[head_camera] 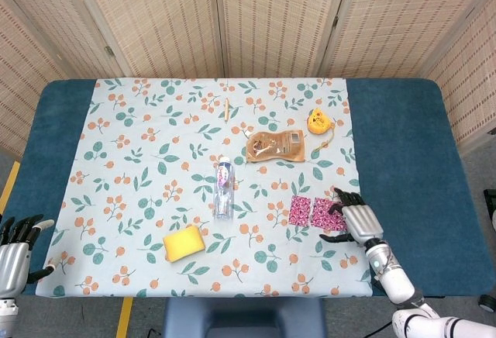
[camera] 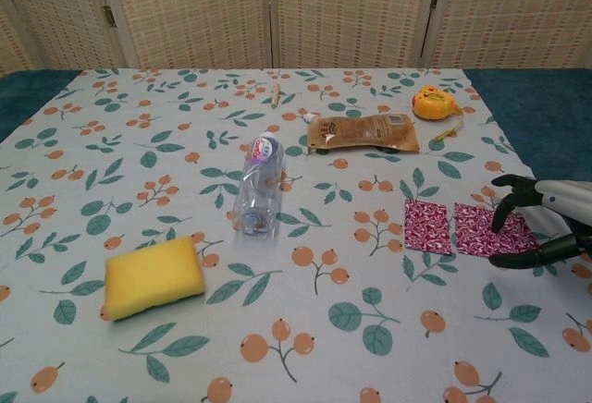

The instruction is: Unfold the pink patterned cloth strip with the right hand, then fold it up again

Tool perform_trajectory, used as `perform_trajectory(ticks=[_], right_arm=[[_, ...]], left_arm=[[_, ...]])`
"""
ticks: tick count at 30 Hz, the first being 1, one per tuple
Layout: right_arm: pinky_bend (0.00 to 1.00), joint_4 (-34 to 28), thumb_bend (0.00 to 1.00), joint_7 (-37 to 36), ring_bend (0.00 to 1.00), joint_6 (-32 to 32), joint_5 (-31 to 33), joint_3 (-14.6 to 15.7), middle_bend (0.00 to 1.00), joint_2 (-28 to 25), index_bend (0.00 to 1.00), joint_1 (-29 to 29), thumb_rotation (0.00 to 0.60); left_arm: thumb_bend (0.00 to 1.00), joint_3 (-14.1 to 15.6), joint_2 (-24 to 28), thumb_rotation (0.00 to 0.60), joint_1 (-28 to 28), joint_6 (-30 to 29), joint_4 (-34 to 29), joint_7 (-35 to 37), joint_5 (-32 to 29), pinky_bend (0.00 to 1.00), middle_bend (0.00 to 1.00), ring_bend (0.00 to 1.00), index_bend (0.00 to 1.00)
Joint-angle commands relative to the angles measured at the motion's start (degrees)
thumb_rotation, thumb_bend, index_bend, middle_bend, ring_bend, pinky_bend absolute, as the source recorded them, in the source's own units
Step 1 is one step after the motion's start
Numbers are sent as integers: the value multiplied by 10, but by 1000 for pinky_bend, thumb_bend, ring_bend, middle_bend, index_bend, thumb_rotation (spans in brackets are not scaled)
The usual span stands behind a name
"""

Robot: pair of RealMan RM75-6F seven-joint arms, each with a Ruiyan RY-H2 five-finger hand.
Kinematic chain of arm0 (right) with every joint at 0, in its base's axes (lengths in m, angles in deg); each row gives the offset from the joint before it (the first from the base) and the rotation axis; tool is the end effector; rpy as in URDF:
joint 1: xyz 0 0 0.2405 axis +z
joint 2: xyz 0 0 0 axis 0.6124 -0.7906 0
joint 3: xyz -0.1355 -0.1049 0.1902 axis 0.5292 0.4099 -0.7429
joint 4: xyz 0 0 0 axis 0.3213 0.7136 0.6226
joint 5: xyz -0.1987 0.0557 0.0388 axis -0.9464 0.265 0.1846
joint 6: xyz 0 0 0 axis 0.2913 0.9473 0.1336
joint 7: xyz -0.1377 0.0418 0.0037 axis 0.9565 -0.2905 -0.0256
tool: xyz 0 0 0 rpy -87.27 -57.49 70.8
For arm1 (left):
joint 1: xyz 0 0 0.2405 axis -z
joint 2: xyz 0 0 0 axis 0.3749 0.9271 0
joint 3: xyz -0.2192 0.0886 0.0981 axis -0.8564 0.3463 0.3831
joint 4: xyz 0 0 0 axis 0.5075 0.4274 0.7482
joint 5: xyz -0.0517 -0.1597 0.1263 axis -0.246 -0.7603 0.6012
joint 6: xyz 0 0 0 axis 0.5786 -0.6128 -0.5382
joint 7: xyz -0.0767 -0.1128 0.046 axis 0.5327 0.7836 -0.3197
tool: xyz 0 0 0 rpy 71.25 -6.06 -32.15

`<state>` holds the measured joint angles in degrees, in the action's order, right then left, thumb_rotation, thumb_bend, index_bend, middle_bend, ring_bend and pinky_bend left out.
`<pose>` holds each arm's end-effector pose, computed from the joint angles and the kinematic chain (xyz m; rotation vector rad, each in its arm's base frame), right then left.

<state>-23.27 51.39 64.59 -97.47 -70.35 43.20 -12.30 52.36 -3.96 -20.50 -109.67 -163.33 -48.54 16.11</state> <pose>-0.2833 -0.2649 -0.0070 1.7104 -1.2229 0.6538 -0.3425 0.1585 0.1337 -1.3236 -0.9324 -0.8359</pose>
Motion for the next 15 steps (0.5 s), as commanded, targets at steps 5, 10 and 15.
perform_trajectory(ticks=[5, 10, 15], right_arm=[[0, 0, 169, -4, 0, 9, 7, 3, 21, -14, 344, -15, 268], [0, 1, 169, -12, 0, 15, 9, 2, 21, -23, 344, -25, 269], [0, -5, 169, -23, 0, 20, -11, -1, 21, -24, 344, -25, 269]], left_arm=[[330, 0, -2, 600, 1, 2, 2, 0, 0, 0, 186, 154, 284], [330, 0, -3, 600, 3, 3, 2, -2, 1, 0, 186, 154, 284], [330, -1, -3, 600, 4, 2, -1, -3, 3, 0, 186, 154, 284]])
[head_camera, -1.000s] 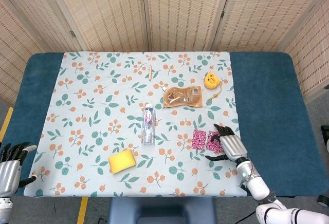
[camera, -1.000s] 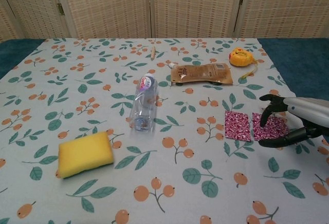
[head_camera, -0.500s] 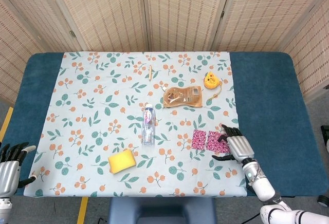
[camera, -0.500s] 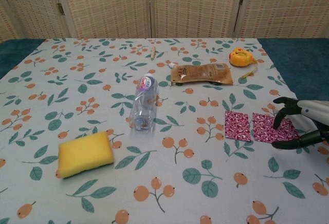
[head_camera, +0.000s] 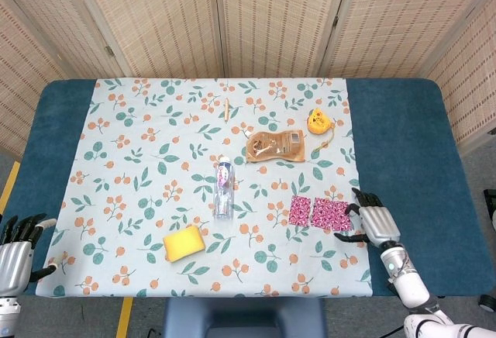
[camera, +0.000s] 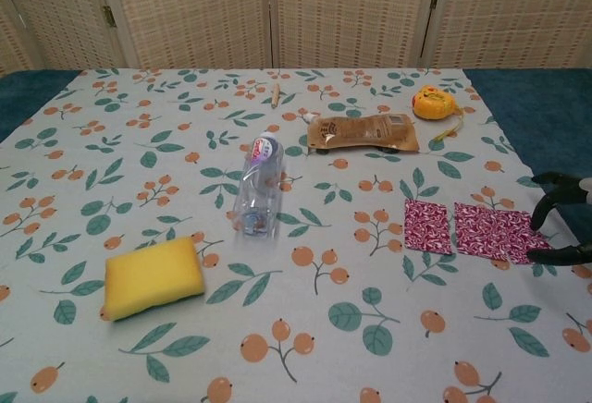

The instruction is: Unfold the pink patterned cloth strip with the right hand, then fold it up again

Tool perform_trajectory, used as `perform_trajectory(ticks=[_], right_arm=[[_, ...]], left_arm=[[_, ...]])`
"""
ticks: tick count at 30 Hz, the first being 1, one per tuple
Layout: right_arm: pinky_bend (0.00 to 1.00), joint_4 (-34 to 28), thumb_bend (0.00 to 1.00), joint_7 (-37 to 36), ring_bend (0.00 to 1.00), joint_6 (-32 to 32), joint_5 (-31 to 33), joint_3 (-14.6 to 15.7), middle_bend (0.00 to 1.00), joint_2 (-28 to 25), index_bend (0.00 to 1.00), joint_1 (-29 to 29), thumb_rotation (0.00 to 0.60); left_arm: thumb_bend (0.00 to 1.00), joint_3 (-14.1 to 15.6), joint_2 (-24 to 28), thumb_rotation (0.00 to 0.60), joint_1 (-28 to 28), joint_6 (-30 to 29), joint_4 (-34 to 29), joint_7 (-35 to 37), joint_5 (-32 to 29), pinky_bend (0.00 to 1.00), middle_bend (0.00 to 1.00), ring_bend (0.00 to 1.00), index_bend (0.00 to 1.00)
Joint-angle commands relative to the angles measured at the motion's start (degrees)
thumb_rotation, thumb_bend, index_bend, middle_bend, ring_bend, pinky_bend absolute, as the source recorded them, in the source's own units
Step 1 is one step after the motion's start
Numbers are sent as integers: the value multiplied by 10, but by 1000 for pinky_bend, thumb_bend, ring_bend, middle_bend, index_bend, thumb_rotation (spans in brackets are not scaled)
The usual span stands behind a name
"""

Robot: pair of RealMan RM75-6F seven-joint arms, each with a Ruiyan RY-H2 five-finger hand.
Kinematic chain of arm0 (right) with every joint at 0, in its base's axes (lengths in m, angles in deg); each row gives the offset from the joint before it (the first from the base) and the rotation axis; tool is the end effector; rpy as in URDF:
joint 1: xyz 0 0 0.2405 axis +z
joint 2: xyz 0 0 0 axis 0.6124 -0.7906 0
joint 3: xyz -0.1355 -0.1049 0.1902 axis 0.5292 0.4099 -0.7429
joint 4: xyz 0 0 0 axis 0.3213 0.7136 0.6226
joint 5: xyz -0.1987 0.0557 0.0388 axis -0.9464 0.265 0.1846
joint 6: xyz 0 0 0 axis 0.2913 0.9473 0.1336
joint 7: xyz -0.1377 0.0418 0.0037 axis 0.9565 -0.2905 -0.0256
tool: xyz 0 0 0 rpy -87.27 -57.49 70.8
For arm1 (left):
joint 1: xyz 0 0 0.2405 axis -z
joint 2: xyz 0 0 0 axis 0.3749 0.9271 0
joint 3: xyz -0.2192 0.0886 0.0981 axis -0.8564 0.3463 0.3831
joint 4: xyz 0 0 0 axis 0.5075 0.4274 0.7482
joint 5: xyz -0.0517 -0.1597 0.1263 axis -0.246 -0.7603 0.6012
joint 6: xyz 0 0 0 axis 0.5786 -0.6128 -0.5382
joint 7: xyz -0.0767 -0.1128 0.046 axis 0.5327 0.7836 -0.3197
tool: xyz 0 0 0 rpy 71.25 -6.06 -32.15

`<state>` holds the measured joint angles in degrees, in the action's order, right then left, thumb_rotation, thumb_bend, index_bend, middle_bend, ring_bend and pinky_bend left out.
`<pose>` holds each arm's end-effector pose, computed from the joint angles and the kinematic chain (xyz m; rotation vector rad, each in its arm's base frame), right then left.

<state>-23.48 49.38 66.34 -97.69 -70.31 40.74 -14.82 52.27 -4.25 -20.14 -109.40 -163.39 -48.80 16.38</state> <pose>-0.3020 -0.2575 0.0123 1.6369 -1.2316 0.6440 -0.3404 0.1610 0.1312 -1.3328 -0.9311 -0.8423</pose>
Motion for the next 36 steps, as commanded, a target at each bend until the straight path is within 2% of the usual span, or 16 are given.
perform_trajectory(ticks=[1, 15, 27, 36], right_arm=[[0, -4, 169, -3, 0, 3, -12, -2, 21, 1, 344, 2, 269], [0, 18, 169, 15, 0, -26, 1, -16, 21, 31, 344, 23, 268], [0, 19, 168, 18, 0, -16, 15, -10, 21, 14, 344, 4, 268], [0, 5, 169, 5, 0, -6, -5, -14, 21, 7, 344, 3, 271]], left_arm=[[330, 0, 0, 600, 0, 0, -1, -1, 0, 0, 186, 154, 284], [330, 0, 1, 600, -2, 0, 2, 2, -3, 0, 186, 154, 284], [330, 0, -3, 600, 0, 3, 7, 5, -2, 0, 186, 155, 285], [329, 0, -2, 600, -1, 1, 6, 4, -3, 0, 186, 154, 285]])
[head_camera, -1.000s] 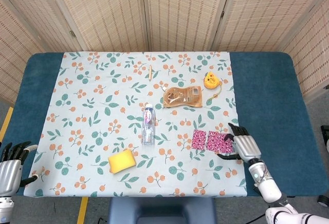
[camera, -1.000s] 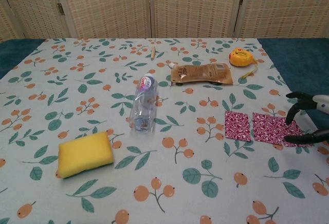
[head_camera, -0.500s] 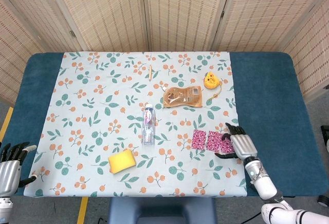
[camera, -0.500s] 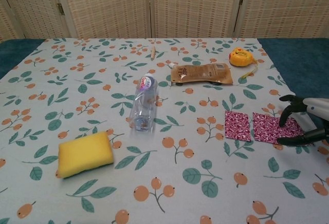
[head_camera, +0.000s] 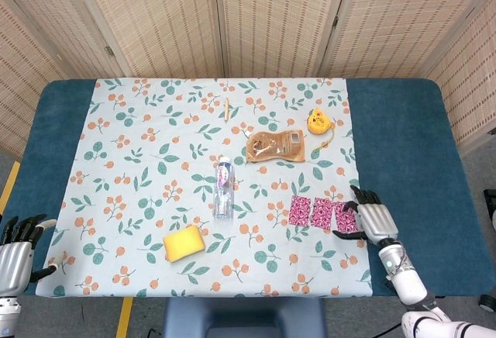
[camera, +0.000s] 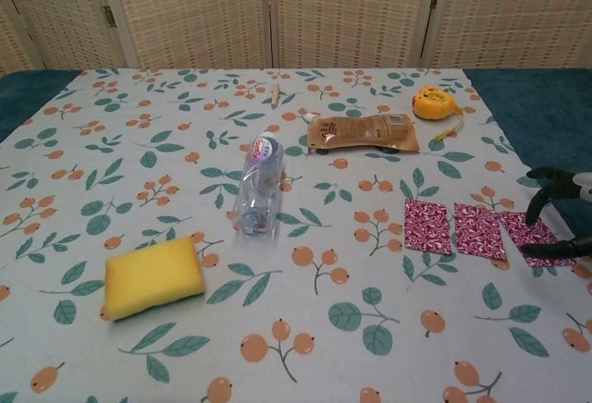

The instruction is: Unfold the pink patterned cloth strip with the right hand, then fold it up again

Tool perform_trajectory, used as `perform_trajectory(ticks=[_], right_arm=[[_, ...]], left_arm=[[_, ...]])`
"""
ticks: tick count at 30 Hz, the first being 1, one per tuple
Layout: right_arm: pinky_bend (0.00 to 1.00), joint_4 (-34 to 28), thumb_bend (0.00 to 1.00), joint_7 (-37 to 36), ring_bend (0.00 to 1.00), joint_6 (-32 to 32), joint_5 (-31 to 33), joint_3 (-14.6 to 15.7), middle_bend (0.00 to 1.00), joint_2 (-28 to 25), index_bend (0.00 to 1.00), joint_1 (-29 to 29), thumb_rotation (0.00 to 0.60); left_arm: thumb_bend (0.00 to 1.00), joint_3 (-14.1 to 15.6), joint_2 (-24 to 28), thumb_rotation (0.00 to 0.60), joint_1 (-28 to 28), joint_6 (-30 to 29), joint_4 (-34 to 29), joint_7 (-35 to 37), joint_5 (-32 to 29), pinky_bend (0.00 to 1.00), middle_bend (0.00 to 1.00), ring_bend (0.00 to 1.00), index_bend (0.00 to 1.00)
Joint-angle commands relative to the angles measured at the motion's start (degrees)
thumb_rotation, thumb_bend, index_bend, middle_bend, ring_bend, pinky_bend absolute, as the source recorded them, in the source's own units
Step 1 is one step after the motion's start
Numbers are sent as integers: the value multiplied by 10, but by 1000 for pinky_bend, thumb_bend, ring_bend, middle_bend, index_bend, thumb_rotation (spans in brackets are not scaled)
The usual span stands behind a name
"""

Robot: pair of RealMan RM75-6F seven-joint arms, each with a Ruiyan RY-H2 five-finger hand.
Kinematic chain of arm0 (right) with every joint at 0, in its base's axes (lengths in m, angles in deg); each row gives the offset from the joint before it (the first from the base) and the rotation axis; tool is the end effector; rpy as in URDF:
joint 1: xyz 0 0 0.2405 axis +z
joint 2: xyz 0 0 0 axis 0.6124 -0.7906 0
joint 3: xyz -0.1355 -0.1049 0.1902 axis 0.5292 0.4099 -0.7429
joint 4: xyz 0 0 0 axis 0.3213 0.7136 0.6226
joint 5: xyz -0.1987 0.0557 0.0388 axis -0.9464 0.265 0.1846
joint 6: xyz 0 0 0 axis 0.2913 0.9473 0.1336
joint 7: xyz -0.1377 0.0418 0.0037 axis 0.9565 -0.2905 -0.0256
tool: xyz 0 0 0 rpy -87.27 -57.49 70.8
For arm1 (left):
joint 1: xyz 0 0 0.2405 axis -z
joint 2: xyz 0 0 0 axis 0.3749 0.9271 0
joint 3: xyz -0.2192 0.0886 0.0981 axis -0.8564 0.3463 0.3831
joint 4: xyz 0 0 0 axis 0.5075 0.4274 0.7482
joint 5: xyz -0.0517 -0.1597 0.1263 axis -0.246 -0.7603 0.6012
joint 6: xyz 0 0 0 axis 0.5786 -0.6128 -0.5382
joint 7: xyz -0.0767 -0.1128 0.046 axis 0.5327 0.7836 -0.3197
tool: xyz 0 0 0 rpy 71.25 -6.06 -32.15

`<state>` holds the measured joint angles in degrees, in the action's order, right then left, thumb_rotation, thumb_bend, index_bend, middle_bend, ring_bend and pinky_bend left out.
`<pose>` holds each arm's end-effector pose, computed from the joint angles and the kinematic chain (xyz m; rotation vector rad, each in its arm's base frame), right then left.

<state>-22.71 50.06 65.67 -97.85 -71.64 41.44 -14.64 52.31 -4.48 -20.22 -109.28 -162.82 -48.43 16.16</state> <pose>-0.2991 -0.2637 0.0106 1.6376 -1.2179 0.6520 -0.3427 0.1604 0.1307 -1.3292 -0.9356 -0.8380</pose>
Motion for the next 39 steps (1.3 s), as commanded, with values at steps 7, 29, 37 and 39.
perform_trajectory(ticks=[7, 29, 37, 39], right_arm=[[0, -37, 170, 41, 0, -5, -3, -5, 13, -2, 330, 17, 392], [0, -66, 170, 203, 0, 35, 154, -63, 7, 98, 227, 76, 406], [0, -44, 169, 226, 0, 25, 177, -59, 7, 121, 204, 95, 408], [0, -39, 170, 230, 0, 23, 181, -59, 7, 124, 203, 99, 408]], left_arm=[[330, 0, 2, 600, -1, -2, -1, 2, 1, 0, 186, 154, 285], [330, 4, 3, 600, -7, -10, 9, 18, 6, 0, 186, 154, 285], [330, 4, 3, 600, -9, -8, 12, 23, 3, 0, 186, 154, 285], [330, 4, 2, 600, -9, -8, 13, 23, 3, 0, 186, 154, 285]])
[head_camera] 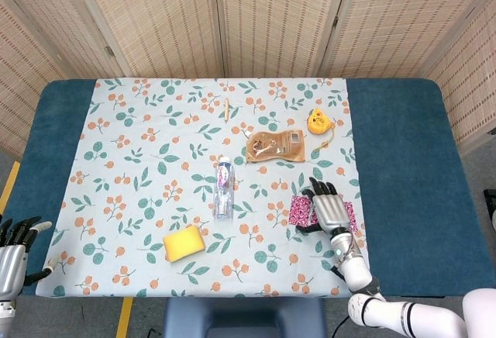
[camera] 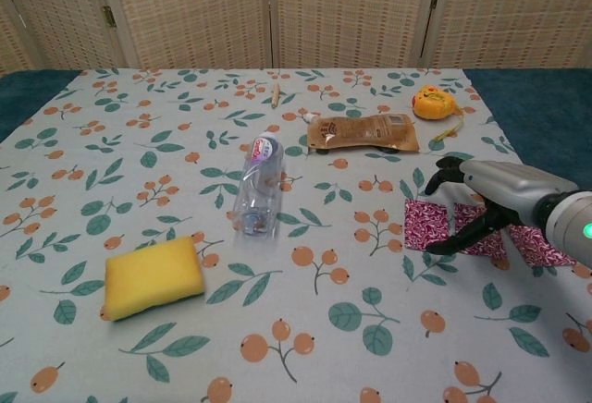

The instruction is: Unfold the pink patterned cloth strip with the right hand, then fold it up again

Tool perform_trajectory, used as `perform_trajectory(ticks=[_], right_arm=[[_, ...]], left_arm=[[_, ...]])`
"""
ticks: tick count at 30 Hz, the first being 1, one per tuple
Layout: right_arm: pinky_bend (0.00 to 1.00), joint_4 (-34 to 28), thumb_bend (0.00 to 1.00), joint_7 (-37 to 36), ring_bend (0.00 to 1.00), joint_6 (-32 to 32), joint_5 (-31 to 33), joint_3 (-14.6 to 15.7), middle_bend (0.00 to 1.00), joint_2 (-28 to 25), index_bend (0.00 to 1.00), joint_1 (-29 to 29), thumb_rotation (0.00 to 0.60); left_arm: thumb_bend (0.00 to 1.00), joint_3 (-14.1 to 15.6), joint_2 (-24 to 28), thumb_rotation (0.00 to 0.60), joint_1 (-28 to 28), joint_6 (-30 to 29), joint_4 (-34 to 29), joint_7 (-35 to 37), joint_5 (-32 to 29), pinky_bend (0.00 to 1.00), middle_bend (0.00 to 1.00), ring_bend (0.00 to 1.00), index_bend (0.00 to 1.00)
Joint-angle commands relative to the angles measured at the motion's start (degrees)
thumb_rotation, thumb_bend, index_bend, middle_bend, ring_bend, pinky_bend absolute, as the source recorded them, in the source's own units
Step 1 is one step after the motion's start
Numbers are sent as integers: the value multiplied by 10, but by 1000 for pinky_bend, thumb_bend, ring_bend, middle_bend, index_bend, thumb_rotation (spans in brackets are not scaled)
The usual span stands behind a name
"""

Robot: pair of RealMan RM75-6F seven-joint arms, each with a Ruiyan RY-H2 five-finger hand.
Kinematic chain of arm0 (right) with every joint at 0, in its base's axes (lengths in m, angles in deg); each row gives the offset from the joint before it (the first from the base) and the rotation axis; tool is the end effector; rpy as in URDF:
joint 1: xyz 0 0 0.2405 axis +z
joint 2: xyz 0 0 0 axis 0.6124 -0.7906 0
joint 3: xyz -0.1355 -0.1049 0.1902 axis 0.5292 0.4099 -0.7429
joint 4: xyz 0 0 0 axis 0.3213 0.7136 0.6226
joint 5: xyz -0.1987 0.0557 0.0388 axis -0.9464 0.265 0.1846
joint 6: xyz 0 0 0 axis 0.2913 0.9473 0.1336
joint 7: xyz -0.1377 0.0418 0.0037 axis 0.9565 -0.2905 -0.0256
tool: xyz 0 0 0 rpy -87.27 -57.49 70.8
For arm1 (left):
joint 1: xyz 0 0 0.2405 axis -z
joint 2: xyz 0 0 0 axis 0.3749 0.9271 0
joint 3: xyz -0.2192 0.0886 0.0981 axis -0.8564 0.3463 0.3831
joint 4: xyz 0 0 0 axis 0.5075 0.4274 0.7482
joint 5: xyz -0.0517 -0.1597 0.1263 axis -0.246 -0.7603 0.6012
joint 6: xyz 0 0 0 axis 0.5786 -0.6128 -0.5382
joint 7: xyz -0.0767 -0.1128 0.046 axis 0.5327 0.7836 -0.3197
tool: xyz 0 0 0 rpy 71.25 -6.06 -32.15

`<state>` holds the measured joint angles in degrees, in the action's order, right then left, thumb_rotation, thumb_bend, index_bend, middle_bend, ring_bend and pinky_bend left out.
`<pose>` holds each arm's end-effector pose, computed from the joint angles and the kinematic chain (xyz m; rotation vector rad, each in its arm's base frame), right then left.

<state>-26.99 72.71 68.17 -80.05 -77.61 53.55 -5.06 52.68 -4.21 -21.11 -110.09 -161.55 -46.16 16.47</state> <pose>-0.2091 -0.2948 -0.0513 1.6775 -1.1934 0.6460 -0.3487 0.1539 0.1353 -1.3148 -0.9439 -0.8441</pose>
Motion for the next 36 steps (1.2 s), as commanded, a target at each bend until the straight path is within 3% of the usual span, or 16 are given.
perform_trajectory(ticks=[1, 16, 28, 36], right_arm=[[0, 6, 170, 7, 0, -2, 5, 2, 7, 4, 203, 5, 408], [0, 25, 169, 17, 0, 6, 4, 11, 7, 19, 202, 15, 419], [0, 30, 169, 12, 0, 12, 1, 14, 28, 23, 261, 14, 528], [0, 24, 170, 3, 0, 14, -3, 12, 38, 20, 292, 12, 543]], left_arm=[[330, 0, -1, 600, 0, 1, 1, 0, 0, 0, 186, 154, 285], [330, -1, -3, 600, 0, 3, 4, 3, -2, 0, 186, 154, 285], [330, -1, -7, 600, 1, 6, 10, 5, -3, 0, 186, 154, 284], [330, -1, -8, 600, 0, 6, 13, 7, -4, 0, 186, 154, 284]])
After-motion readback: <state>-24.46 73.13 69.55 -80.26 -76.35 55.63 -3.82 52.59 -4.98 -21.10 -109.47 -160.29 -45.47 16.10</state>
